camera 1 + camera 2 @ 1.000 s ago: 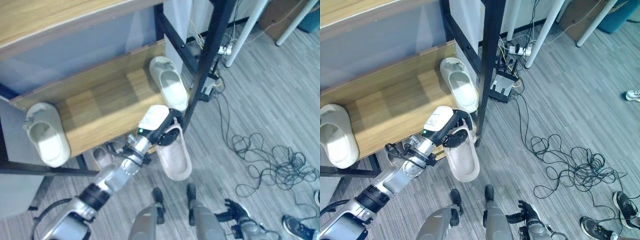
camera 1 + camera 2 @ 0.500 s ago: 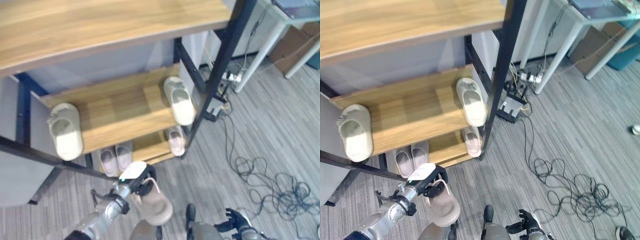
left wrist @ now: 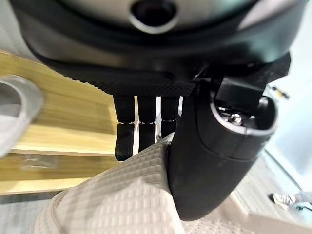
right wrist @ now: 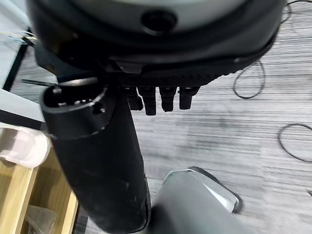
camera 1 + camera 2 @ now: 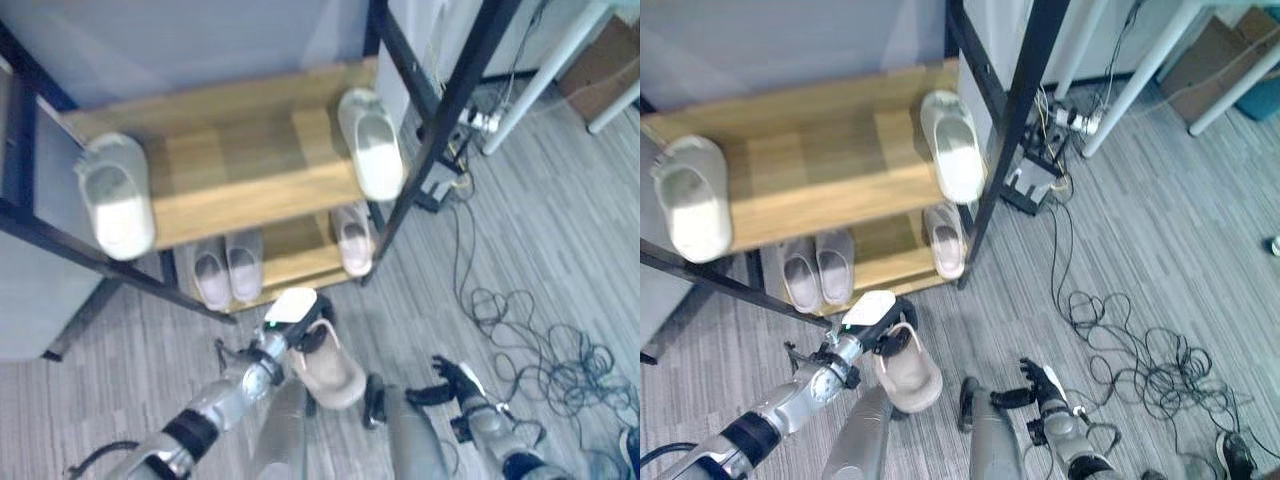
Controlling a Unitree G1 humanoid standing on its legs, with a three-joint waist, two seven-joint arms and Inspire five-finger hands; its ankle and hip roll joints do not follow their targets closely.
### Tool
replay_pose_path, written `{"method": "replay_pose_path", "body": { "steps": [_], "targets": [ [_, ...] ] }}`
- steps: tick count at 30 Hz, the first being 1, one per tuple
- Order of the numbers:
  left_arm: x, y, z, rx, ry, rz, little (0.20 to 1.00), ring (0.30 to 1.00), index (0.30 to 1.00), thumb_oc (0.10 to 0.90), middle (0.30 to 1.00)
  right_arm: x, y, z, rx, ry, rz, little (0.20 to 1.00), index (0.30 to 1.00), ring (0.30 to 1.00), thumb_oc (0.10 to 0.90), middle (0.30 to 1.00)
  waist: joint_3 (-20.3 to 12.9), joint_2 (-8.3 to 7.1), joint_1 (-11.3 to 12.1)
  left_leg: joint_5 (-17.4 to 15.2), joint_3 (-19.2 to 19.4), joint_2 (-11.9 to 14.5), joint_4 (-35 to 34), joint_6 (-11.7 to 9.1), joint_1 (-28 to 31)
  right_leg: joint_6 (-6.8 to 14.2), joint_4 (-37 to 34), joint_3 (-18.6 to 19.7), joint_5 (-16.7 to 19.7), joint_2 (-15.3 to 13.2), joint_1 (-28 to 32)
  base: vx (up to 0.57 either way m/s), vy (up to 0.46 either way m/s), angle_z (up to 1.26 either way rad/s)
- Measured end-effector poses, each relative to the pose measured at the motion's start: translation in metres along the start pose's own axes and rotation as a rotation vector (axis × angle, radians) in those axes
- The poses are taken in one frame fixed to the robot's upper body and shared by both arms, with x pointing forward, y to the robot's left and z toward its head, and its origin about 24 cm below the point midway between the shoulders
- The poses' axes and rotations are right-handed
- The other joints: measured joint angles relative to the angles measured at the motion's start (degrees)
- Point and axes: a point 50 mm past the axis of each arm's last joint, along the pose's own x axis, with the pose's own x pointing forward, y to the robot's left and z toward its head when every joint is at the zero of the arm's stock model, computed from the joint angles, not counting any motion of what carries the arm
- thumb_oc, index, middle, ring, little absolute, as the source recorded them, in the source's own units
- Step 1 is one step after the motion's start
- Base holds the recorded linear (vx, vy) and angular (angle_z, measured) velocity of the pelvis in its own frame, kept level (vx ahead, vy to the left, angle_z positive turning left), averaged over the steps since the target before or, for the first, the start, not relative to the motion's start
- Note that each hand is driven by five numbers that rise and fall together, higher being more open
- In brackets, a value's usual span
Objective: Arrange the slippers neatly on the shoe rack.
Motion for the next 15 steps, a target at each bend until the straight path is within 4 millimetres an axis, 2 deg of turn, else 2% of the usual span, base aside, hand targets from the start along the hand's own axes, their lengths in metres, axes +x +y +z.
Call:
{"method": "replay_pose_path", "body": {
  "steps": [2, 5, 6, 8, 9, 10, 13, 14, 15],
  "targets": [
    [0.012, 0.012, 0.008, 0.018, -0.028, 0.068, 0.300, 0.300, 0.300, 0.400, 0.300, 0.004, -0.007, 0.015, -0.010, -0.060, -0.025, 0.900, 0.900, 0.900, 0.800, 0.900, 0.5, 0.33, -0.1, -2.5, -0.1, 0.6, 6.5, 0.2, -5.3, -0.2, 6.1, 0.9, -2.1, 0.3, -5.2, -0.05, 0.012, -0.13],
    [0.033, 0.048, 0.020, 0.074, -0.074, 0.233, 0.300, 0.300, 0.300, 0.400, 0.300, 0.011, -0.015, 0.051, -0.030, -0.181, -0.059, 0.900, 0.900, 0.900, 0.800, 0.900, 2.2, 0.77, -1.7, -5.3, -0.2, 1.2, 15.5, 0.4, -13.7, -0.2, 15.2, 2.0, -5.1, 0.5, -14.1, -0.02, 0.033, -0.07],
    [0.037, 0.056, 0.023, 0.100, -0.095, 0.272, 0.300, 0.300, 0.300, 0.400, 0.300, 0.011, -0.017, 0.056, -0.033, -0.209, -0.068, 0.900, 0.900, 0.900, 0.800, 0.900, 2.2, 0.91, -1.6, -6.0, -0.1, 1.4, 17.4, 0.7, -15.4, -0.3, 17.0, 2.5, -5.7, 0.8, -15.7, -0.06, 0.024, -0.14],
    [0.048, 0.084, 0.033, 0.148, -0.126, 0.423, 0.300, 0.300, 0.300, 0.400, 0.300, 0.014, -0.022, 0.072, -0.032, -0.257, -0.109, 0.900, 0.900, 0.900, 0.800, 0.900, 2.9, 1.57, -1.7, -7.6, 0.1, 2.1, 22.7, 1.0, -20.5, -0.6, 22.0, 3.3, -6.8, 1.2, -20.9, -0.06, 0.024, -0.18],
    [0.050, 0.092, 0.036, 0.164, -0.135, 0.458, 0.300, 0.300, 0.300, 0.400, 0.300, 0.013, -0.023, 0.076, -0.030, -0.270, -0.120, 0.900, 0.900, 0.900, 0.800, 0.900, 2.9, 1.83, -1.8, -8.0, 0.1, 2.3, 24.1, 1.3, -22.1, -0.6, 23.3, 3.4, -7.2, 1.3, -22.8, -0.07, 0.049, -0.15],
    [0.054, 0.114, 0.040, 0.221, -0.152, 0.554, 0.300, 0.300, 0.300, 0.400, 0.300, 0.014, -0.026, 0.088, -0.022, -0.313, -0.146, 0.900, 0.900, 0.900, 0.800, 0.900, 3.0, 2.10, -2.1, -9.2, 0.1, 2.9, 27.7, 1.6, -25.6, -0.9, 26.7, 3.6, -8.2, 1.4, -26.1, -0.04, 0.033, -0.13],
    [0.059, 0.155, 0.042, 0.303, -0.143, 0.695, 0.300, 0.300, 0.300, 0.400, 0.300, 0.016, -0.032, 0.115, -0.018, -0.395, -0.169, 0.900, 0.900, 0.900, 0.800, 0.900, 3.2, 2.42, -3.3, -11.1, 0.0, 3.9, 34.5, 1.9, -31.9, -0.8, 33.4, 4.0, -10.2, 2.0, -32.4, -0.03, 0.015, -0.11],
    [0.060, 0.168, 0.046, 0.317, -0.147, 0.744, 0.300, 0.300, 0.300, 0.400, 0.300, 0.016, -0.035, 0.123, -0.022, -0.422, -0.183, 0.900, 0.900, 0.900, 0.800, 0.900, 3.5, 2.65, -3.0, -12.1, -0.2, 4.2, 36.6, 1.9, -33.4, -1.1, 35.3, 4.0, -11.0, 2.1, -33.8, 0.01, 0.001, -0.10],
    [0.061, 0.172, 0.049, 0.314, -0.149, 0.765, 0.300, 0.300, 0.300, 0.400, 0.300, 0.016, -0.037, 0.126, -0.022, -0.430, -0.191, 0.900, 0.900, 0.900, 0.800, 0.900, 3.7, 2.88, -3.0, -12.5, -0.2, 4.3, 37.1, 2.1, -34.1, -1.3, 35.9, 4.0, -11.3, 2.1, -34.5, 0.00, 0.083, -0.06]
  ]
}}
